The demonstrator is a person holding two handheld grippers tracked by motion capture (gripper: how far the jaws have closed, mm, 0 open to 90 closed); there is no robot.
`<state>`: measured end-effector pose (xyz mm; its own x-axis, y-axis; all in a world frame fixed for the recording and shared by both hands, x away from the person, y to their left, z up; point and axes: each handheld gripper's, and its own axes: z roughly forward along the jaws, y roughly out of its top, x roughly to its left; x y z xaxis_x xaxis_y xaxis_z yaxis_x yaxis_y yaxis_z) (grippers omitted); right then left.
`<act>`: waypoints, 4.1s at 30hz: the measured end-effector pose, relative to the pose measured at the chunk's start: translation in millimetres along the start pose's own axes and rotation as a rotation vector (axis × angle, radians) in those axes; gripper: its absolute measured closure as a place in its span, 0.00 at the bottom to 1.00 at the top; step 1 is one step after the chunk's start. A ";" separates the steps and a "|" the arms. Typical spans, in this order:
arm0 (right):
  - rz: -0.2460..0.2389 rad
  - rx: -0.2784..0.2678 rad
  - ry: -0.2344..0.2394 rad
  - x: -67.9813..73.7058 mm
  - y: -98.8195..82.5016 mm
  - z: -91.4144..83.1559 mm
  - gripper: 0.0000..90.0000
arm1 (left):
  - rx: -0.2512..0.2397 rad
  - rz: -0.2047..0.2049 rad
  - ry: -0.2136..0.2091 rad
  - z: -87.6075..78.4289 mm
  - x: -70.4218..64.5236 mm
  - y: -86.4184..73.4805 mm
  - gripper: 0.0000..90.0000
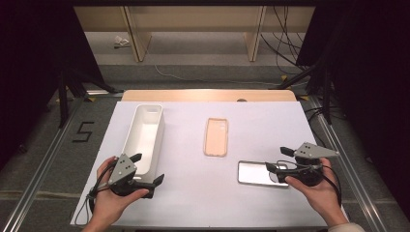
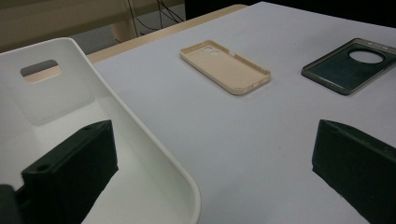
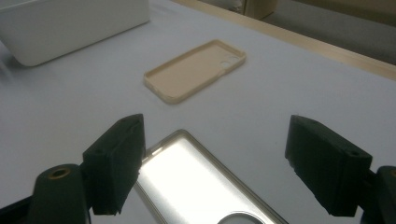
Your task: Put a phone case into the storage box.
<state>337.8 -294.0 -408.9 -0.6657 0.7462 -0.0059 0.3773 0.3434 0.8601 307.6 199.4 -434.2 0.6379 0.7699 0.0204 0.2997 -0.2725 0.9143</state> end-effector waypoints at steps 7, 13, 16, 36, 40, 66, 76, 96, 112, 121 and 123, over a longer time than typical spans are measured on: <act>-0.005 0.006 0.003 0.9 0.4 0.8 0.32 | -0.001 0.001 0.003 -0.4 0.1 0.1 0.00; -0.049 0.141 0.070 20.4 6.3 18.6 0.88 | 0.001 0.005 0.002 0.4 -0.7 0.4 0.00; -0.082 0.224 0.101 34.9 10.3 31.7 1.00 | 0.000 0.004 0.002 0.2 -0.7 0.4 0.00; 0.010 0.563 0.113 52.8 12.7 95.9 1.00 | 0.001 0.005 -0.006 1.1 -1.6 0.3 0.00; 0.003 0.597 0.093 54.9 15.0 105.5 1.00 | 0.000 0.004 -0.008 1.0 -1.3 0.3 0.00; -0.101 0.878 0.126 62.6 -1.2 80.1 1.00 | -0.001 0.010 -0.010 -0.5 -2.9 0.5 0.00; -0.055 0.953 0.114 45.0 -10.8 60.3 1.00 | -0.002 0.010 -0.012 -0.3 -3.3 0.4 0.00; 0.006 0.956 0.063 16.4 -18.7 44.3 1.00 | -0.002 0.010 -0.011 -0.3 -3.2 0.5 0.00; -0.365 0.794 0.191 25.4 -3.4 26.5 0.56 | 0.000 0.008 -0.013 0.1 -3.1 0.2 0.00; -0.571 0.870 0.290 43.2 -13.6 27.2 0.44 | 0.000 0.009 -0.013 0.0 -3.3 0.3 0.00; -0.597 0.860 0.301 46.0 -14.0 27.9 0.45 | 0.000 0.008 -0.013 -0.1 -3.1 0.3 0.00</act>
<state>319.8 -248.5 -435.4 -0.9773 0.1968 -0.0784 0.1872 0.9756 0.1150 305.7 197.0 -434.0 0.6495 0.7600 0.0224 0.2944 -0.2785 0.9142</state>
